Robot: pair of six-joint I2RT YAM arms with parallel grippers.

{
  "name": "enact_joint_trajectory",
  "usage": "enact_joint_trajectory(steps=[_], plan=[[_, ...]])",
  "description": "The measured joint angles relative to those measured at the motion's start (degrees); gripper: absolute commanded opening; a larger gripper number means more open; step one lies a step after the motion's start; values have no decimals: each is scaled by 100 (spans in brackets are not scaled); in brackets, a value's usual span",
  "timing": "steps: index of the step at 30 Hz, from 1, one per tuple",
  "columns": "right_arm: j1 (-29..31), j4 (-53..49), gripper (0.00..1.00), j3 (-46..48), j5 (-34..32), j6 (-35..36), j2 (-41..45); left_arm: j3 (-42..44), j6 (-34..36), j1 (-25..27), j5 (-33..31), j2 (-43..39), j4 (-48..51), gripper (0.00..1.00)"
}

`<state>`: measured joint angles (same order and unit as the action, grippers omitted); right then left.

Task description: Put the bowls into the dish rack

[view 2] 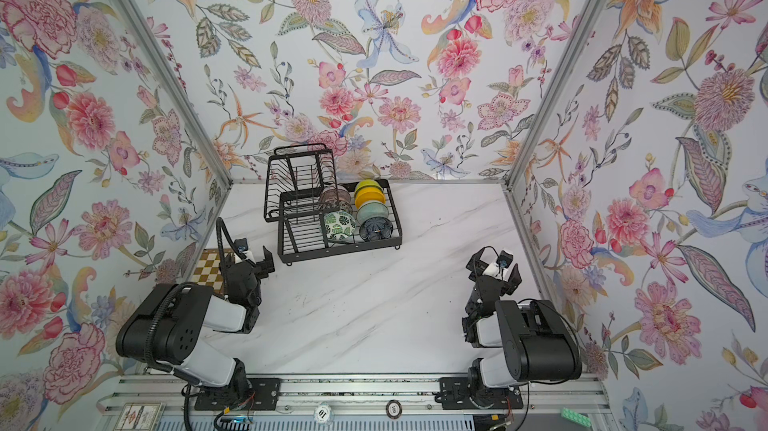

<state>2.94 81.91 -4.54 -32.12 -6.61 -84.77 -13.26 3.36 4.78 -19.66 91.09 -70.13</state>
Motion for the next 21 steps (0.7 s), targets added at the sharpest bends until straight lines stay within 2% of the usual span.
enact_joint_trajectory(steps=[6, 10, 12, 15, 18, 21], plan=[[-17, 411, 99, 201, 173, 7, -98, 0, 0, 0, 0, 0, -68, 99], [-125, 573, 99, 70, 942, 273, -485, 0, 0, 0, 0, 0, -68, 99], [-61, 330, 99, -140, 1292, 417, -643, 0, 0, 0, 0, 0, -68, 99], [-87, -105, 99, -437, 1460, 468, -586, 0, -2, 0, 0, 0, -70, 99], [-407, -901, 98, -999, 1797, 317, -522, 0, -2, 0, 0, 0, -70, 99], [-634, -1207, 98, -1163, 1912, 219, -442, 0, -2, 0, 0, 0, -68, 99]])
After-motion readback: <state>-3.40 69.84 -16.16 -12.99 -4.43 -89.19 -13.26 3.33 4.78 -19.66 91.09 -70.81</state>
